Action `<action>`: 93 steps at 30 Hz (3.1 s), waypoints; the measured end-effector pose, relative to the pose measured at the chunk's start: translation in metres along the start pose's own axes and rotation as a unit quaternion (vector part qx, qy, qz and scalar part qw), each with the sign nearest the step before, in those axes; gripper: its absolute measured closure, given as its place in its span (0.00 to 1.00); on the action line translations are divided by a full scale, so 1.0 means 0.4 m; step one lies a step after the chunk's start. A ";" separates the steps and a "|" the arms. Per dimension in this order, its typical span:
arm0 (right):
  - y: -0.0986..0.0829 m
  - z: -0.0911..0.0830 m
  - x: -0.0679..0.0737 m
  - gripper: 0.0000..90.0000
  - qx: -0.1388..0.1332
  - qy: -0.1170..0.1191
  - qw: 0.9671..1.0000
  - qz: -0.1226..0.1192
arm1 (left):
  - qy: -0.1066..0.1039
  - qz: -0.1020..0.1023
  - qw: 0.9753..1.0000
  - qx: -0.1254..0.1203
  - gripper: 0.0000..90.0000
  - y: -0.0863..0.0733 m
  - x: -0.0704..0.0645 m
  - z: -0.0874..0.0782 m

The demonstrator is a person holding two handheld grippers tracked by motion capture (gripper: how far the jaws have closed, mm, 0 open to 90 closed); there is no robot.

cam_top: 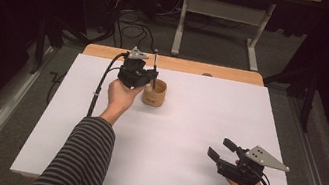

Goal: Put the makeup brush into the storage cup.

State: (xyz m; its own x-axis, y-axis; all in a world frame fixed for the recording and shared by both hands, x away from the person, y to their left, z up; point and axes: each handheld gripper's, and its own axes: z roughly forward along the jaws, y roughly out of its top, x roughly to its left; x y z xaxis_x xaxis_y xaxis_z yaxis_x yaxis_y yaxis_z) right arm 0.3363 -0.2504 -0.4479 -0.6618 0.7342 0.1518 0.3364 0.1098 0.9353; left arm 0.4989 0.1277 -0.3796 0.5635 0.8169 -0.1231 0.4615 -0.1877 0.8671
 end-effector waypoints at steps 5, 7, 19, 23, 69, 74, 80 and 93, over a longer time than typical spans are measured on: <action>0.000 0.000 -0.001 0.34 0.000 0.002 1.000 0.000 | 0.000 0.003 1.000 0.001 0.93 -0.001 -0.007 0.017; 0.000 0.000 0.000 0.34 0.000 0.002 1.000 0.000 | 0.002 0.004 1.000 0.004 0.93 -0.002 -0.010 0.022; 0.000 0.001 0.001 0.34 0.000 0.005 1.000 -0.001 | 0.014 0.008 1.000 0.019 0.93 -0.013 -0.013 0.050; 0.000 0.001 0.001 0.34 0.000 0.005 1.000 -0.001 | 0.012 0.011 1.000 0.024 0.93 -0.018 -0.018 0.061; 0.000 0.003 0.005 0.34 0.001 0.009 1.000 -0.005 | -0.007 0.043 0.997 0.058 0.54 -0.026 -0.048 0.034; 0.001 0.004 0.006 0.34 0.001 0.007 1.000 -0.009 | -0.012 0.051 0.997 0.055 0.51 -0.023 -0.050 0.004; 0.001 0.003 0.005 0.34 0.001 0.005 1.000 -0.008 | -0.024 0.052 0.998 0.035 0.50 -0.022 -0.053 -0.039; 0.001 0.001 0.003 0.34 0.000 0.002 1.000 -0.009 | -0.045 0.048 0.998 0.007 0.48 -0.029 -0.046 -0.120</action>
State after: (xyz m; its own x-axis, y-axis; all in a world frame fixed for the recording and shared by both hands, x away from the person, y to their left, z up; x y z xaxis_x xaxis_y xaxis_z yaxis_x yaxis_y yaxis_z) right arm 0.3359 -0.2491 -0.4476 -0.6702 0.7297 0.1357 0.3236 0.1227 0.9382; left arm 0.4504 0.1409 -0.3641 0.6644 0.7428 -0.0825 0.4107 -0.2707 0.8707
